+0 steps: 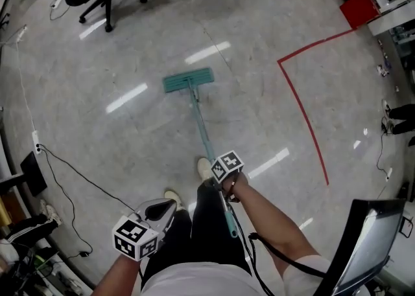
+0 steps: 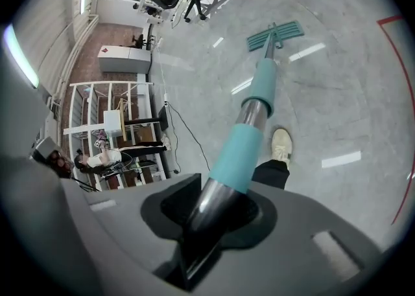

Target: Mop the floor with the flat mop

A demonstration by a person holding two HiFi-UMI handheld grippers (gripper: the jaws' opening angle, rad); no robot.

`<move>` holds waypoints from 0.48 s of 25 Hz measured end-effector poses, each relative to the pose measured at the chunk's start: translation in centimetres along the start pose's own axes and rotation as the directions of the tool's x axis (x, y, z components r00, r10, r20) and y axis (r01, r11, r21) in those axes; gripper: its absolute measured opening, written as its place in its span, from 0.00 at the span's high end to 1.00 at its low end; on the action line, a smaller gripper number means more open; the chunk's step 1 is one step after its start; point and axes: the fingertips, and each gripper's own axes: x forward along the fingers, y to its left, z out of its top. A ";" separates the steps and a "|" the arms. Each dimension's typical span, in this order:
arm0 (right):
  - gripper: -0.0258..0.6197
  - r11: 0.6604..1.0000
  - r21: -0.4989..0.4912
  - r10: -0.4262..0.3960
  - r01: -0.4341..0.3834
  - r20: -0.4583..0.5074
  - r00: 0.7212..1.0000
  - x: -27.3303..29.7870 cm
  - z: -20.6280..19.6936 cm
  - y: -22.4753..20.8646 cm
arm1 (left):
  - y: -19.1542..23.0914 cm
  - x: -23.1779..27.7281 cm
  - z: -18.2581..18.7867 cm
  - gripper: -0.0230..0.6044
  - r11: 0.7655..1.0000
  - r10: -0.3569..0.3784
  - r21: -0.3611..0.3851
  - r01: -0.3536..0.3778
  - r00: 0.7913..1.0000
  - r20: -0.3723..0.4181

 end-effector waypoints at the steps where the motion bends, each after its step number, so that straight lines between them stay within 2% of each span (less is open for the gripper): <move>1: 0.81 1.000 -0.001 0.003 -0.003 0.003 1.000 -0.3 0.6 0.0 | -0.1 0.3 0.2 0.95 1.000 0.000 -0.003 0.000 1.000 0.001; 12: 0.81 1.000 -0.015 -0.001 0.001 0.024 1.000 -2.3 8.2 -0.7 | 0.0 0.8 0.8 0.95 0.996 0.049 -0.072 -0.047 0.998 0.029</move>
